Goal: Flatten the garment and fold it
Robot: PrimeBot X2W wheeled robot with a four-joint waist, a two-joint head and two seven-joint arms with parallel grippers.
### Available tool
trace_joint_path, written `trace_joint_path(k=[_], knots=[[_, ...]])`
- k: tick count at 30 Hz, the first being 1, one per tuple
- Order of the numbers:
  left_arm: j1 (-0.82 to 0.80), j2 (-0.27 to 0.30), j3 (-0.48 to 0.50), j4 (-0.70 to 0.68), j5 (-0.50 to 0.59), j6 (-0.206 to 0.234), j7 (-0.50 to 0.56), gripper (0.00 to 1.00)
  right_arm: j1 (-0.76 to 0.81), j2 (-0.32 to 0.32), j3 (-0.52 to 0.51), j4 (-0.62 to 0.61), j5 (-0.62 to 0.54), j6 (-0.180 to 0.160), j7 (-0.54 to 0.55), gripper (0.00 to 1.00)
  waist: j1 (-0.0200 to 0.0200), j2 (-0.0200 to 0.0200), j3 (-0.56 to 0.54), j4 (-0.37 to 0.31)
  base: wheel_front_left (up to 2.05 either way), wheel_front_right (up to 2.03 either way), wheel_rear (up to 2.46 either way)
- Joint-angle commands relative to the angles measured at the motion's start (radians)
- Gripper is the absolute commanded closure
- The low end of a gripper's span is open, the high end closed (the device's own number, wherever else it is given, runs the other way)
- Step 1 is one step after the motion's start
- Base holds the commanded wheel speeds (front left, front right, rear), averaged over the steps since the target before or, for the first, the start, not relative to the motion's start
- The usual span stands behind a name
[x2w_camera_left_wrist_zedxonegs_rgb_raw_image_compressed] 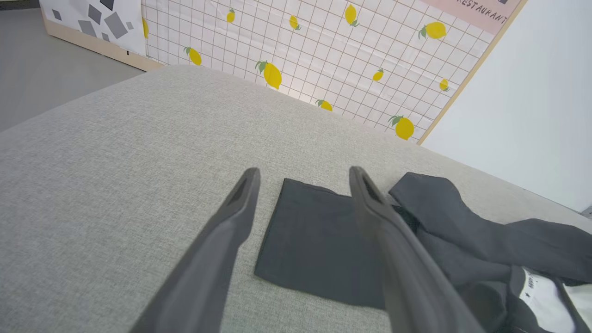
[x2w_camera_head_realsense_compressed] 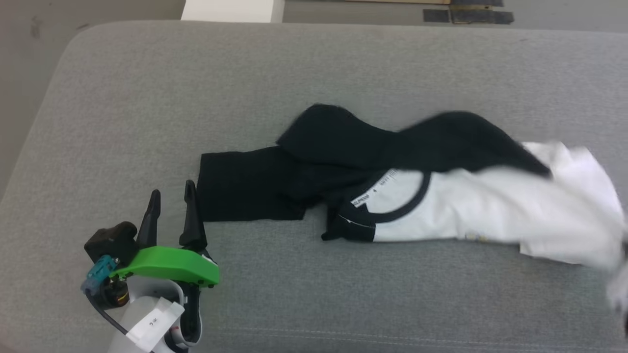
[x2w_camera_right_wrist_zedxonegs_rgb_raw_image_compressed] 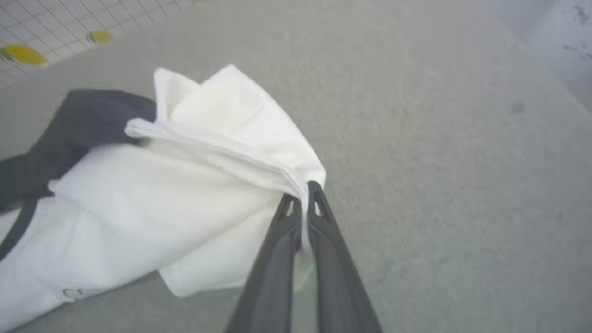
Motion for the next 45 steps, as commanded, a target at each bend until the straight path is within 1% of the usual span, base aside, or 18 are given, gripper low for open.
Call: trace_joint_path(k=[1, 2, 4, 6, 7, 10, 13, 16, 18, 20, 21, 25, 26, 32, 35, 39, 42, 45], knots=[[0.013, -0.005, -0.002, 0.005, 0.012, -0.007, -0.004, 0.0, 0.065, 0.015, -0.004, -0.01, 0.005, -0.002, 0.049, 1.0, 0.0, 0.0, -0.007, -0.013, 0.0, 0.0, 0.0], [0.013, -0.005, -0.004, 0.01, 0.011, -0.009, -0.004, 0.0, 0.114, 0.017, 0.005, -0.004, 0.032, -0.002, 0.094, 1.0, 0.0, 0.0, -0.009, -0.016, 0.0, 0.0, 0.0], [0.014, -0.004, -0.005, 0.015, 0.008, -0.01, -0.003, 0.0, 0.176, 0.018, 0.037, 0.01, 0.101, -0.002, 0.143, 1.0, 0.0, 0.0, -0.009, -0.024, 0.0, 0.0, 0.0], [0.015, -0.004, -0.006, 0.019, 0.005, -0.01, -0.001, 0.0, 0.197, 0.019, 0.061, -0.008, 0.136, -0.002, 0.115, 0.99, 0.0, 0.0, -0.01, -0.03, 0.0, 0.0, 0.0], [0.016, -0.003, -0.007, 0.021, 0.004, -0.01, 0.0, 0.0, 0.198, 0.019, 0.076, -0.023, 0.14, -0.002, 0.095, 0.0, 0.0, 0.0, -0.012, -0.032, 0.0, 0.0, 0.0], [0.017, -0.004, -0.014, 0.028, 0.003, -0.012, 0.003, 0.0, 0.17, 0.019, 0.132, -0.097, 0.151, -0.002, 0.035, 0.0, 0.0, 0.0, -0.02, -0.029, 0.0, 0.0, 0.0], [0.018, -0.007, -0.022, 0.031, 0.001, -0.014, 0.004, 0.0, 0.115, 0.019, 0.2, -0.182, 0.128, -0.002, 0.017, 0.0, 0.0, 0.0, -0.022, -0.019, 0.0, 0.0, 0.0], [0.019, -0.009, -0.03, 0.03, 0.0, -0.016, 0.005, 0.0, 0.03, 0.019, 0.326, -0.212, 0.078, -0.002, 0.061, 0.0, 0.0, 0.0, -0.014, -0.005, 0.0, 0.0, 0.0], [0.016, -0.011, -0.035, 0.03, 0.0, -0.017, 0.006, 0.0, -0.039, 0.016, 0.413, -0.187, 0.056, -0.002, 0.101, 0.0, 0.0, 0.0, -0.004, 0.007, 0.0, 0.0, 0.0], [0.009, -0.014, -0.042, 0.029, 0.0, -0.019, 0.007, 0.0, -0.12, 0.01, 0.481, -0.133, 0.03, -0.002, 0.135, 0.0, 0.0, 0.0, 0.012, 0.024, 0.0, 0.0, 0.0], [0.005, -0.015, -0.045, 0.029, 0.0, -0.02, 0.008, 0.0, -0.159, 0.011, 0.498, -0.099, 0.021, -0.002, 0.148, 0.0, 0.0, 0.0, 0.02, 0.032, 0.0, 0.0, 0.0], [-0.022, -0.021, -0.059, 0.028, 0.001, -0.027, 0.008, 0.0, -0.337, 0.012, 0.582, 0.064, -0.036, -0.002, 0.193, 0.0, 0.0, 0.0, 0.065, 0.079, 0.0, 0.0, 0.0], [-0.031, -0.023, -0.065, 0.027, 0.002, -0.029, 0.007, 0.0, -0.393, 0.012, 0.603, 0.121, -0.051, -0.002, 0.202, 0.0, 0.0, 0.0, 0.083, 0.096, 0.0, 0.0, 0.0], [-0.058, -0.032, -0.092, 0.025, 0.009, -0.037, 0.006, 0.0, -0.597, 0.008, 0.666, 0.357, -0.145, -0.002, 0.228, 0.0, 0.0, 0.0, 0.159, 0.156, 0.0, 0.0, 0.0], [-0.07, -0.038, -0.102, 0.022, 0.009, -0.04, 0.005, 0.0, -0.655, -0.009, 0.675, 0.447, -0.198, -0.002, 0.244, 0.0, 0.0, 0.0, 0.191, 0.181, 0.0, 0.0, 0.0], [-0.087, -0.046, -0.116, 0.023, 0.009, -0.044, 0.002, 0.0, -0.699, -0.022, 0.683, 0.548, -0.24, -0.002, 0.251, 0.0, 0.0, 0.0, 0.225, 0.205, 0.0, 0.0, 0.0], [-0.094, -0.051, -0.121, 0.027, 0.008, -0.046, 0.0, 0.0, -0.707, -0.019, 0.694, 0.601, -0.239, -0.002, 0.258, 0.0, 0.0, 0.0, 0.237, 0.21, 0.0, 0.0, 0.0], [-0.098, -0.054, -0.124, 0.033, 0.007, -0.047, -0.002, 0.0, -0.715, -0.011, 0.712, 0.65, -0.206, -0.002, 0.286, 0.0, 0.0, 0.0, 0.24, 0.207, 0.0, 0.0, 0.0]])
